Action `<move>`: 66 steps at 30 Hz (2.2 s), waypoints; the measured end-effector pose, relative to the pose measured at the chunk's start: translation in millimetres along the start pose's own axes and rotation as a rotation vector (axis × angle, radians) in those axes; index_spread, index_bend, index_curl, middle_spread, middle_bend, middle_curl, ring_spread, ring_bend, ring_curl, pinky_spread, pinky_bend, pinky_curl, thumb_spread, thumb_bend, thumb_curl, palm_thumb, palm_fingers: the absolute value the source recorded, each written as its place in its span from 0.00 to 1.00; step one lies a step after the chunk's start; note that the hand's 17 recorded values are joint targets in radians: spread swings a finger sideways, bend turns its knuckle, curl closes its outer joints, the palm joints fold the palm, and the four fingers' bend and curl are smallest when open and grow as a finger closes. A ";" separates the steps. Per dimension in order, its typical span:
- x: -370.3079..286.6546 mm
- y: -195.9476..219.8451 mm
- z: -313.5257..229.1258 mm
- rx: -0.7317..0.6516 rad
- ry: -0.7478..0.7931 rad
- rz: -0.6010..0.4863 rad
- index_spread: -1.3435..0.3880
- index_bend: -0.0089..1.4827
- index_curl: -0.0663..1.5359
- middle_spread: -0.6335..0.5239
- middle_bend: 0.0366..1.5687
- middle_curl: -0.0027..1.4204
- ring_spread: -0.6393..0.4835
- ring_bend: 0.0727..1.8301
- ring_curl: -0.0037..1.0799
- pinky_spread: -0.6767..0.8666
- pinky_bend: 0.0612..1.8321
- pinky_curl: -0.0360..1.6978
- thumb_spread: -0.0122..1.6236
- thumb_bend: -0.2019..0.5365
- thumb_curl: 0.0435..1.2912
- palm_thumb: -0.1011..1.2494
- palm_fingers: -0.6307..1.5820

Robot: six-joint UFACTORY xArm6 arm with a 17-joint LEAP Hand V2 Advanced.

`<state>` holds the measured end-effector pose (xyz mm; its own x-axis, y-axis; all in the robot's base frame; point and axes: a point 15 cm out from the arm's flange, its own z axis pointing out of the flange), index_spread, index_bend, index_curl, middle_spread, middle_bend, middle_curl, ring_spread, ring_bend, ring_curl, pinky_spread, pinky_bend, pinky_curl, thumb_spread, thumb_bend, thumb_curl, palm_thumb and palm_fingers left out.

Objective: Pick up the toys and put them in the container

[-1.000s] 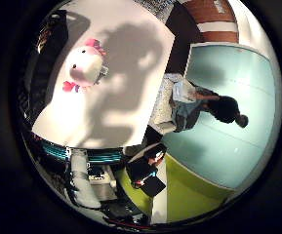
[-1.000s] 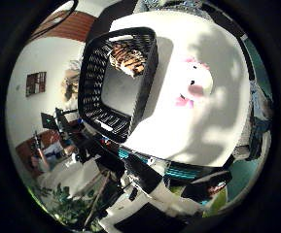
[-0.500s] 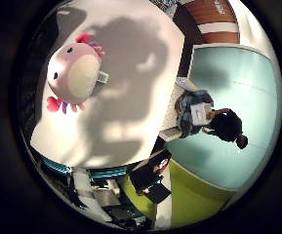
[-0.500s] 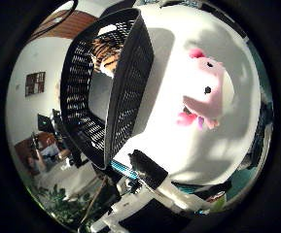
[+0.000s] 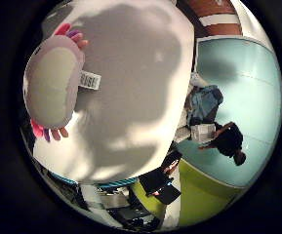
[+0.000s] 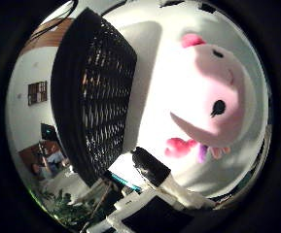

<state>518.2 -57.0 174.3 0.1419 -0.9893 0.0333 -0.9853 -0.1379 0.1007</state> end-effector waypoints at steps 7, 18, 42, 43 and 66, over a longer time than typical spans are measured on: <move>6.0 6.2 26.1 -0.042 -0.018 0.017 0.58 0.11 0.20 0.55 0.12 0.24 0.71 0.18 0.24 0.72 0.21 0.19 0.68 0.24 0.19 0.43 0.35; 18.8 26.4 53.3 -0.048 -0.026 0.037 0.52 0.26 0.26 0.32 0.44 0.43 0.31 0.53 0.45 0.22 0.49 0.28 0.69 0.27 0.23 0.56 0.83; -31.6 85.1 -172.6 -0.012 -0.085 -0.012 0.63 0.80 0.63 0.38 0.84 0.70 0.35 0.76 0.79 0.34 0.69 0.68 0.65 0.26 0.45 0.85 0.73; -34.6 86.6 -187.1 0.004 -0.081 -0.017 0.63 0.80 0.63 0.38 0.84 0.70 0.35 0.76 0.79 0.34 0.68 0.69 0.65 0.26 0.45 0.85 0.73; -233.4 105.3 -294.3 0.191 -0.011 -0.246 0.63 0.75 0.65 0.38 0.81 0.70 0.34 0.72 0.85 0.33 0.60 0.80 0.61 0.25 0.53 0.84 0.75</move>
<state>409.3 173.2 469.8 0.3783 -0.9255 0.0198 -0.9217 -0.3786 -0.0841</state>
